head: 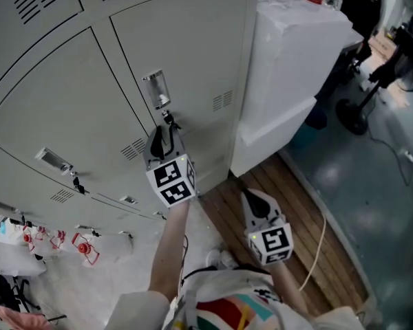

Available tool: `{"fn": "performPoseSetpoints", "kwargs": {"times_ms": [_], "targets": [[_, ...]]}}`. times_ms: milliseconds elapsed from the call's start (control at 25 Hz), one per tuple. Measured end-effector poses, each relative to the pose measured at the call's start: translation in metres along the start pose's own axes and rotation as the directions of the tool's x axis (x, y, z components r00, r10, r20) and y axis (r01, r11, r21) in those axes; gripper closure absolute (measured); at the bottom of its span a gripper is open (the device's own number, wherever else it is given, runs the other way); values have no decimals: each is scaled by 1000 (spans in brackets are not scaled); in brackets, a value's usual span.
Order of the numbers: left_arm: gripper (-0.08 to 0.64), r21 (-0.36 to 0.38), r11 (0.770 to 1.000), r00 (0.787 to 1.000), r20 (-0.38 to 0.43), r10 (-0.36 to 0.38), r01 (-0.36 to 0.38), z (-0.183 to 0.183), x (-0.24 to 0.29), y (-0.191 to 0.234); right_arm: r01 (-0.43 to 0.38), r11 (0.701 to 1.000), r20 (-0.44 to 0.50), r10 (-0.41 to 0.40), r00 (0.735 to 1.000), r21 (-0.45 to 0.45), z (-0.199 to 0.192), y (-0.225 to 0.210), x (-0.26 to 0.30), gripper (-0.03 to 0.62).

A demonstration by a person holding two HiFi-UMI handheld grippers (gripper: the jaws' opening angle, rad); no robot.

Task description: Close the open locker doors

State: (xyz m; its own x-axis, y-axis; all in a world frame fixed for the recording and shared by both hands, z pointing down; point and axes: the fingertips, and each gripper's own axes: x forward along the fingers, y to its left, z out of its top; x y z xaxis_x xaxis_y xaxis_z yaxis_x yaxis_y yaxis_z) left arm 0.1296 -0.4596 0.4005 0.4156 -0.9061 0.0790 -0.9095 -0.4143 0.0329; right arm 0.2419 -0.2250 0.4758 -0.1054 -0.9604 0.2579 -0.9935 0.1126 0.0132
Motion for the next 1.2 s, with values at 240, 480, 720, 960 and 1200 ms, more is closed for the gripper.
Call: {"fn": "performPoseSetpoints", "kwargs": {"times_ms": [240, 480, 720, 960, 1200], "targets": [[399, 11, 999, 999, -15, -35, 35, -1, -4, -9, 17, 1000, 27, -17, 999, 2, 3, -1, -8, 587], [400, 37, 999, 998, 54, -35, 33, 15, -26, -17, 11, 1000, 35, -10, 999, -18, 9, 0, -18, 586], [469, 45, 998, 988, 150, -47, 41, 37, -67, -23, 5, 1000, 52, -4, 999, -23, 12, 6, -29, 586], [523, 65, 993, 975, 196, -108, 97, 54, -109, -36, -10, 999, 80, 13, 997, -35, 19, 16, -40, 586], [545, 88, 988, 952, 268, -146, 127, 68, -164, -54, -11, 999, 113, 16, 993, -46, 29, 21, -52, 587]]}}
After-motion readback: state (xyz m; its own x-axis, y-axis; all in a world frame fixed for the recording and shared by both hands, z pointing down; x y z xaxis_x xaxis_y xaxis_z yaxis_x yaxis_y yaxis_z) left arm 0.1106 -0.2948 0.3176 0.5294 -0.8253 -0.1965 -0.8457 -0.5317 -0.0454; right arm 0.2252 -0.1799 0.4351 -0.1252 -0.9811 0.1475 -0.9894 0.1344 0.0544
